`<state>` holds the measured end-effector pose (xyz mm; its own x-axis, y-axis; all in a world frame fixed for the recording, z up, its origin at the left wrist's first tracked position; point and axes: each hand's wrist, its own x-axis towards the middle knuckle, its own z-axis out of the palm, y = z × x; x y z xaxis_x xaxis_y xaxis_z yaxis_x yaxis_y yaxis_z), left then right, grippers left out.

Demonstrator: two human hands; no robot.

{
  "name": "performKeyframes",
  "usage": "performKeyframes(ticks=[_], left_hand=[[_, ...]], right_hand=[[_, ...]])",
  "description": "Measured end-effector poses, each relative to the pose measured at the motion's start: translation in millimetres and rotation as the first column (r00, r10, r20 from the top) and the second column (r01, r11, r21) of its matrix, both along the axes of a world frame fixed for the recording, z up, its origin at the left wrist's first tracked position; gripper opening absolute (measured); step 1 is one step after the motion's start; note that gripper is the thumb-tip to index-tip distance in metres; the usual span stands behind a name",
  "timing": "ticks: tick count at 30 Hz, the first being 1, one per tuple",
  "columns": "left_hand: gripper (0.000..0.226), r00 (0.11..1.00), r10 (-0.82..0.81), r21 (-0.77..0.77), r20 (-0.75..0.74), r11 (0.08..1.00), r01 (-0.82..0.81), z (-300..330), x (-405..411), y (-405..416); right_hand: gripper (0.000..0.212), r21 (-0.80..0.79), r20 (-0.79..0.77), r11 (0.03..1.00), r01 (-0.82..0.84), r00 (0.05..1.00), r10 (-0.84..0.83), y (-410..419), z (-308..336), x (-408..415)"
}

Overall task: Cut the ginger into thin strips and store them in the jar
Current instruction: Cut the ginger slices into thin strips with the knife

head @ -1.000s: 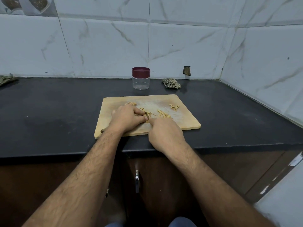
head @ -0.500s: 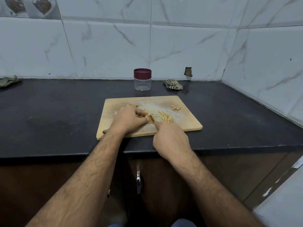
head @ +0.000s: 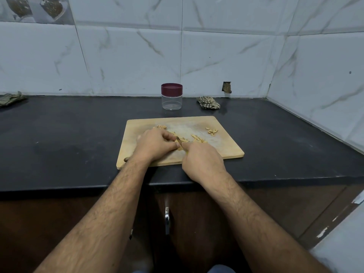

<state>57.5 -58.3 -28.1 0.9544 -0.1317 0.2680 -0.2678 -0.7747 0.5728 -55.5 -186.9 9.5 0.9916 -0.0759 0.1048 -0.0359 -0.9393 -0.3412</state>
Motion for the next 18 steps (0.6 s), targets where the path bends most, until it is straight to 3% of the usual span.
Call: performKeyframes(ticks=[18], left_hand=[[0.022, 1.0, 0.003, -0.011, -0.022, 1.0, -0.004, -1.3, 3.2, 0.9]], right_hand=[[0.05, -0.008, -0.01, 1.0, -0.015, 1.0, 0.015, 4.1, 0.8, 1.3]])
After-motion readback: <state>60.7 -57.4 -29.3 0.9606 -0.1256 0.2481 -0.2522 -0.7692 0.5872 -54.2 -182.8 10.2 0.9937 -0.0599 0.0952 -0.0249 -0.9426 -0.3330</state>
